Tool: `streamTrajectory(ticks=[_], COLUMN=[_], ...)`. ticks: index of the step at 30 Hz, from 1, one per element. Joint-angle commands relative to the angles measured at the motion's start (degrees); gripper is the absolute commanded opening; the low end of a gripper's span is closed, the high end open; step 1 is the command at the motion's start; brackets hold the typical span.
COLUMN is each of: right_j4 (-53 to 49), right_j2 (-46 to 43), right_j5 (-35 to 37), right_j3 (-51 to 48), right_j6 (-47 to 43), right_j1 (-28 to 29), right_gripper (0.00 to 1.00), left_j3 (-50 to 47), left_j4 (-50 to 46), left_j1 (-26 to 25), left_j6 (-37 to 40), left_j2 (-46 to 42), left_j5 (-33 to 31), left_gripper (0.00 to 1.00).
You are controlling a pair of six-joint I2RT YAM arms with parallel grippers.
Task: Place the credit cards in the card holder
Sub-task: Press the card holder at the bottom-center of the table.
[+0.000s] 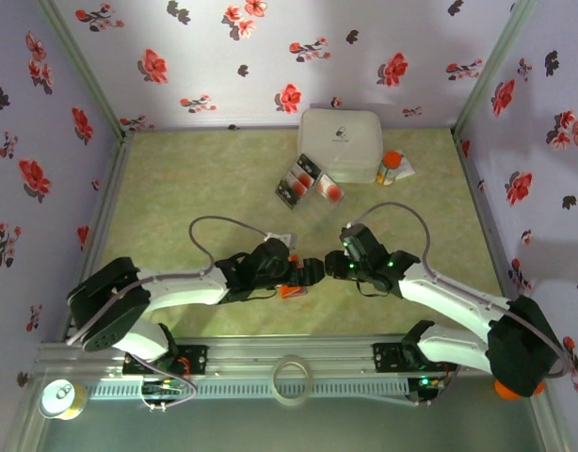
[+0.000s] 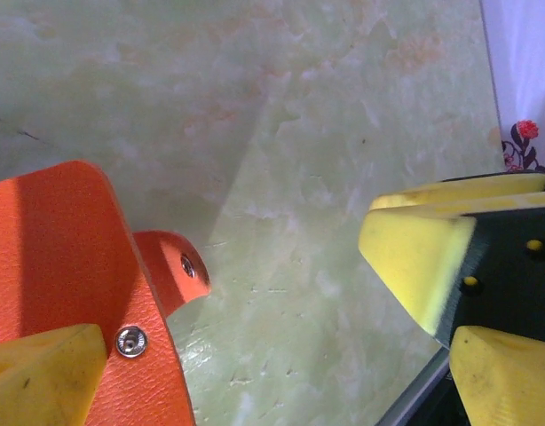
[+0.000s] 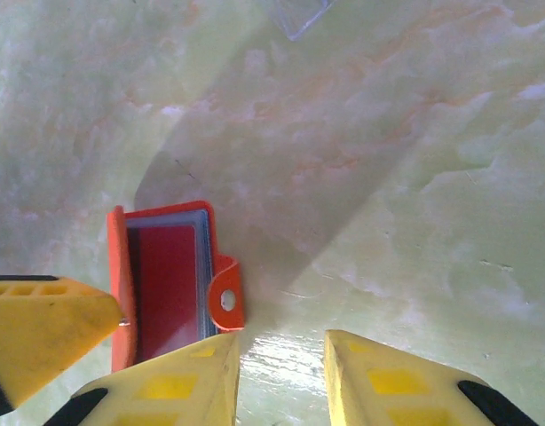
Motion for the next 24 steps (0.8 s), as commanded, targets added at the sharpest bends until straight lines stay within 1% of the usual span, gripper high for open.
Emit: streamTrajectory(ticks=[1, 7, 13, 15, 20, 22, 24], right_j4=[-0.78, -1.02, -0.7, -0.26, 3.29, 5.37, 6.46], right_j2=[-1.58, -2.57, -2.57, -2.47, -1.58, -0.88, 0.06], right_j5=[0.72, 0.79, -0.91, -1.84, -6.57, -8.13, -7.98], right_j3=[-1.25, -2.21, -1.36, -1.02, -0.47, -0.15, 0.91], right_j6=[-0.04, -0.09, -1.01, -1.19, -0.57, 0.81, 1.74], right_j1=[-0.38, -0.64, -0.73, -0.73, -0.65, -0.18, 1.32], right_gripper=[0.32, 0.32, 0.3, 0.29, 0.21, 0.2, 0.2], left_j3=[0.17, -3.53, -2.18, -1.14, 0.8, 0.83, 0.51], left_j4=[3.02, 5.97, 3.85, 2.16, -1.92, -3.2, -4.79], left_j1=[-0.71, -0.95, -0.15, 1.05, 5.67, 7.79, 10.26], left_j6=[-1.87, -3.33, -2.0, -0.91, 1.88, 2.63, 3.62], left_j2=[3.24, 5.85, 2.21, -0.02, -5.05, -7.16, -9.77], left_j5=[-2.07, -3.09, -3.27, -3.3, -1.69, -1.16, -0.94], left_gripper=[1.0, 1.0, 1.0, 1.0, 1.0, 1.0, 1.0])
